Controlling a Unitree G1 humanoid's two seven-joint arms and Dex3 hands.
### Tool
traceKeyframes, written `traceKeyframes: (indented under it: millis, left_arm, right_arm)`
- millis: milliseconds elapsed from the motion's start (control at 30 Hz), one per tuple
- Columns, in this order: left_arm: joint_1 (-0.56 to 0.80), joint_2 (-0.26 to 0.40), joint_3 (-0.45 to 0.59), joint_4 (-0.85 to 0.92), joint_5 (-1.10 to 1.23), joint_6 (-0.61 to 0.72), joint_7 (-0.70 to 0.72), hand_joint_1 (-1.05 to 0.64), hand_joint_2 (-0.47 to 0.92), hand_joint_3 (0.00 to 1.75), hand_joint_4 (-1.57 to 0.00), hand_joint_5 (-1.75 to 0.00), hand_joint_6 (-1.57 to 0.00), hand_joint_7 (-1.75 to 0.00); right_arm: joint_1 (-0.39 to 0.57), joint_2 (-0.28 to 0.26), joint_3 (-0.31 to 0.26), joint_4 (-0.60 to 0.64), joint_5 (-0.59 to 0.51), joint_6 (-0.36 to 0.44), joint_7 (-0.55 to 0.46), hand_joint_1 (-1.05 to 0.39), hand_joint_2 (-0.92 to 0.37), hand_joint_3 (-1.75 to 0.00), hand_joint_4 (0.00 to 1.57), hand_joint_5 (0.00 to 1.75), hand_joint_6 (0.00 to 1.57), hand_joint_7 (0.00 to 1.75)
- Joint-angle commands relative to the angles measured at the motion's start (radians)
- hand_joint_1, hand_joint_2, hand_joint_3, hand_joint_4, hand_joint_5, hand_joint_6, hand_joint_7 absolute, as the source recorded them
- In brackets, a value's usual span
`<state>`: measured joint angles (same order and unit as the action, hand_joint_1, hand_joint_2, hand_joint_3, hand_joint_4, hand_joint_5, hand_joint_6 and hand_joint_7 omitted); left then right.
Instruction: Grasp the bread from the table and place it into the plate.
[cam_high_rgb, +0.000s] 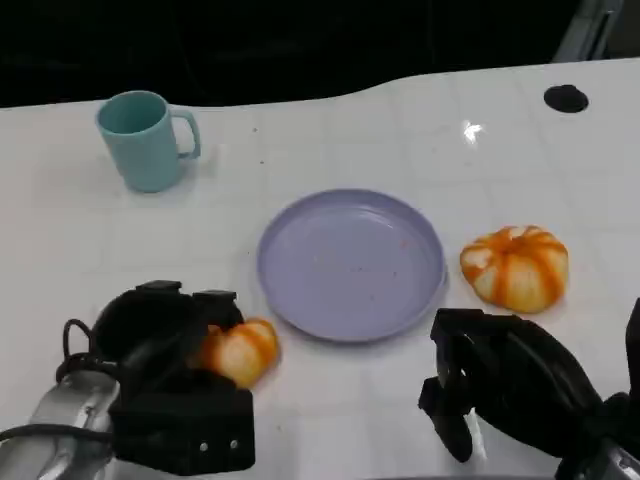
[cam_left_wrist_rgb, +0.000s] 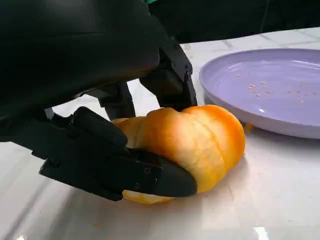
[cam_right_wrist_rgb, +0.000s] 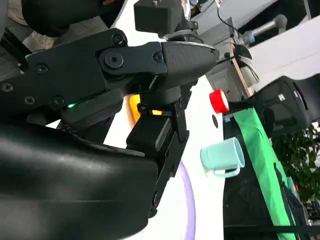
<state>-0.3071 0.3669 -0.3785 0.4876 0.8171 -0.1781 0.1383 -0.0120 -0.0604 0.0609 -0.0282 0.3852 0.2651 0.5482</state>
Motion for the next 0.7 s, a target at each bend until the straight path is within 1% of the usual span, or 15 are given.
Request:
traceKeyframes:
  millis: [33, 67, 133, 167, 233, 267, 333, 367, 433, 500, 533, 567, 600, 667, 700]
  left_arm:
    - [0.017, 0.053, -0.022, -0.040, 0.044, 0.042, 0.001, -0.26, 0.83, 0.62, -0.85, -1.75, -0.73, -1.61]
    - [0.021, 0.059, -0.025, -0.062, 0.053, 0.055, -0.009, -0.26, 0.84, 0.59, -0.84, -1.75, -0.77, -1.49]
    - [0.032, 0.070, -0.029, -0.104, 0.064, 0.081, -0.030, -0.26, 0.86, 0.56, -0.83, -1.75, -0.80, -1.38]
    - [0.039, 0.075, -0.028, -0.130, 0.068, 0.095, -0.038, -0.27, 0.87, 0.51, -0.82, -1.75, -0.84, -1.30]
    - [0.051, 0.085, -0.024, -0.160, 0.076, 0.110, -0.034, -0.27, 0.86, 0.47, -0.82, -1.75, -0.86, -1.27]
    - [0.054, 0.090, -0.020, -0.168, 0.077, 0.114, -0.028, -0.27, 0.86, 0.45, -0.83, -1.75, -0.84, -1.34]
    - [0.060, 0.097, -0.013, -0.179, 0.077, 0.123, -0.020, -0.27, 0.86, 0.45, -0.84, -1.75, -0.82, -1.38]
    - [0.062, 0.099, -0.009, -0.186, 0.076, 0.127, -0.015, -0.26, 0.85, 0.45, -0.85, -1.75, -0.78, -1.49]
    - [0.071, 0.100, 0.005, -0.216, 0.075, 0.141, -0.002, -0.25, 0.84, 0.47, -0.86, -1.75, -0.73, -1.62]
    - [0.081, 0.097, 0.019, -0.245, 0.073, 0.149, 0.016, -0.24, 0.83, 0.49, -0.86, -1.75, -0.71, -1.68]
    - [0.090, 0.089, 0.032, -0.259, 0.065, 0.142, 0.051, -0.24, 0.83, 0.50, -0.86, -1.75, -0.71, -1.68]
    - [0.097, 0.081, 0.043, -0.276, 0.061, 0.141, 0.079, -0.24, 0.71, 0.72, -0.88, -1.75, -0.70, -1.72]
    - [0.103, 0.075, 0.050, -0.288, 0.059, 0.141, 0.097, -0.24, 0.64, 0.85, -0.88, -1.75, -0.69, -1.73]
    - [0.114, 0.059, 0.065, -0.323, 0.054, 0.148, 0.124, -0.24, 0.58, 0.96, -0.87, -1.75, -0.67, -1.74]
    - [0.117, 0.053, 0.069, -0.336, 0.056, 0.153, 0.133, -0.24, 0.56, 0.98, -0.87, -1.75, -0.67, -1.74]
  right_arm:
    - [0.001, -0.006, -0.005, -0.008, 0.003, -0.009, -0.002, -0.94, -0.92, -0.36, 1.28, 1.62, 1.11, 1.54]
    - [0.002, -0.005, -0.006, -0.010, 0.006, -0.006, -0.003, -0.93, -0.92, -0.36, 1.28, 1.62, 1.11, 1.54]
    - [0.002, -0.004, -0.007, -0.012, 0.008, -0.004, -0.004, -0.93, -0.92, -0.36, 1.29, 1.62, 1.11, 1.54]
    - [0.002, -0.004, -0.007, -0.012, 0.008, -0.004, -0.004, -0.93, -0.92, -0.36, 1.29, 1.62, 1.11, 1.54]
    - [0.002, -0.004, -0.006, -0.010, 0.007, -0.007, -0.003, -0.93, -0.92, -0.36, 1.29, 1.62, 1.11, 1.54]
    - [0.001, -0.004, -0.006, -0.008, 0.006, -0.009, -0.002, -0.93, -0.92, -0.36, 1.29, 1.62, 1.11, 1.53]
    - [0.000, -0.004, -0.005, -0.005, 0.003, -0.014, 0.000, -0.94, -0.92, -0.36, 1.29, 1.62, 1.11, 1.53]
    - [0.000, -0.004, -0.004, -0.004, 0.002, -0.015, 0.000, -0.94, -0.92, -0.36, 1.29, 1.62, 1.11, 1.53]
    - [0.000, -0.006, -0.003, -0.008, -0.002, -0.012, -0.004, -0.94, -0.92, -0.36, 1.29, 1.62, 1.11, 1.53]
    - [0.002, -0.007, -0.002, -0.012, -0.003, -0.010, -0.008, -0.94, -0.92, -0.36, 1.29, 1.62, 1.12, 1.53]
    - [0.003, -0.008, -0.002, -0.011, -0.002, -0.012, -0.004, -0.94, -0.92, -0.36, 1.29, 1.62, 1.12, 1.53]
    - [0.004, -0.008, -0.003, -0.010, 0.001, -0.012, -0.001, -0.94, -0.92, -0.37, 1.29, 1.61, 1.11, 1.53]
    - [0.005, -0.008, -0.003, -0.009, 0.002, -0.012, 0.001, -0.93, -0.92, -0.37, 1.29, 1.61, 1.11, 1.53]
    - [0.007, -0.007, -0.004, -0.011, 0.006, -0.009, 0.001, -0.93, -0.92, -0.36, 1.29, 1.61, 1.11, 1.52]
    - [0.008, -0.007, -0.004, -0.012, 0.006, -0.009, 0.001, -0.93, -0.92, -0.36, 1.29, 1.61, 1.11, 1.52]
